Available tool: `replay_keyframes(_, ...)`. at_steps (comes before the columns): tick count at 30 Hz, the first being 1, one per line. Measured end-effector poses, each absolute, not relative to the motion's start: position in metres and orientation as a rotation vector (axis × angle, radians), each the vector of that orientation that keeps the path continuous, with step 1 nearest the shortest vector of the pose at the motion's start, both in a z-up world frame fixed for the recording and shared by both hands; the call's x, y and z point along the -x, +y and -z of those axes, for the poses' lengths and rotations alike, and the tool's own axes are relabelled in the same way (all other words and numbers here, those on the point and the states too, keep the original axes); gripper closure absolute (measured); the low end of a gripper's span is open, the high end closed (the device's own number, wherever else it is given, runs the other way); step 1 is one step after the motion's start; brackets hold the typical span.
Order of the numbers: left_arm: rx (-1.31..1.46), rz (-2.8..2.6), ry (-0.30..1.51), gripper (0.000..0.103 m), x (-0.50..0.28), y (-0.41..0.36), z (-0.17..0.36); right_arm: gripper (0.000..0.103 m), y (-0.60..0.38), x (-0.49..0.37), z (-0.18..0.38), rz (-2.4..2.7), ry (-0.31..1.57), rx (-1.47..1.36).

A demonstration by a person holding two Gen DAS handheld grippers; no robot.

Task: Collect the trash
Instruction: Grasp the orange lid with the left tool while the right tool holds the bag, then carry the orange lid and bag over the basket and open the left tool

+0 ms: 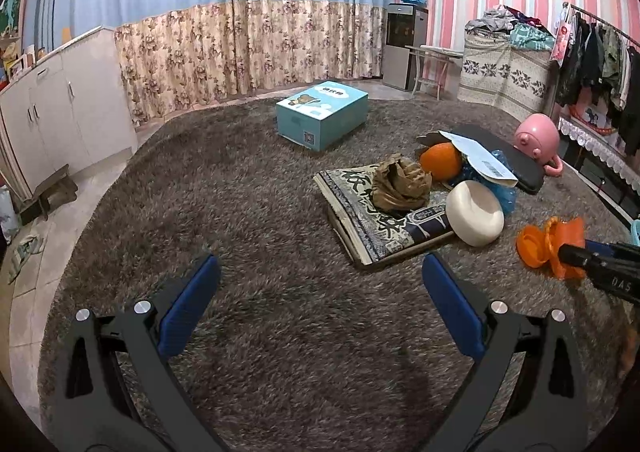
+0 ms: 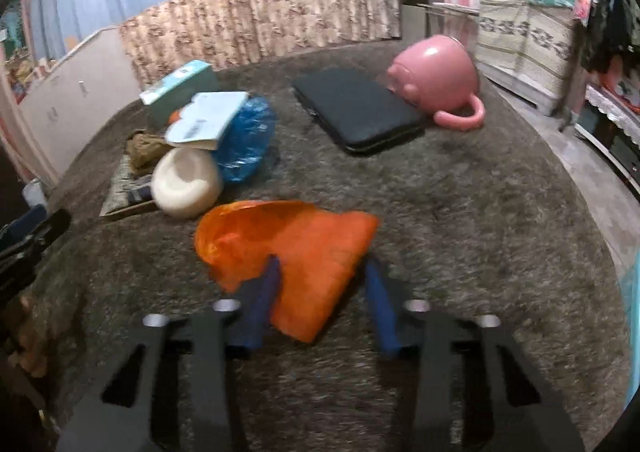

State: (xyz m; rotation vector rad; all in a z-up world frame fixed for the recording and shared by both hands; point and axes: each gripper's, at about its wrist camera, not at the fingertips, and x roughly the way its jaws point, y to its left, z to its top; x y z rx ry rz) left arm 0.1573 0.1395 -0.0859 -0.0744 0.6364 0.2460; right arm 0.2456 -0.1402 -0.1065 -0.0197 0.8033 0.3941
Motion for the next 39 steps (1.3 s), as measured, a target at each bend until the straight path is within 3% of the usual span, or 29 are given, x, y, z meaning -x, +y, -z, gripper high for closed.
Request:
replay_keyframes(1,0.074,-0.241,0.637,0.005,-0.158,0.137,0.085,0.087,-0.143,-0.245,0.104,-0.396,0.796,0.009)
replay_keyframes(4,0.077,-0.214,0.633,0.005,-0.161,0.125,0.081,0.093,-0.156,-0.243,0.095,-0.391,0.767,-0.033)
replay_keyframes(16,-0.002,-0.033,0.663,0.006,-0.190,0.019,0.086,0.093,-0.240,-0.233,0.062,-0.170,0.659,-0.079)
replay_keyframes(24,-0.054,0.015,0.768,0.027,-0.225,-0.021,0.104,0.093,-0.275,-0.230,0.058,-0.134,0.636,-0.136)
replay_keyframes(33,-0.069,0.005,0.836,0.064,-0.249,-0.026,0.117,0.093,-0.290,-0.225,0.055,-0.106,0.616,-0.140)
replay_keyframes(39,-0.104,-0.001,0.797,0.064,-0.241,-0.031,0.110,0.093,-0.311,-0.218,0.052,-0.072,0.601,-0.159)
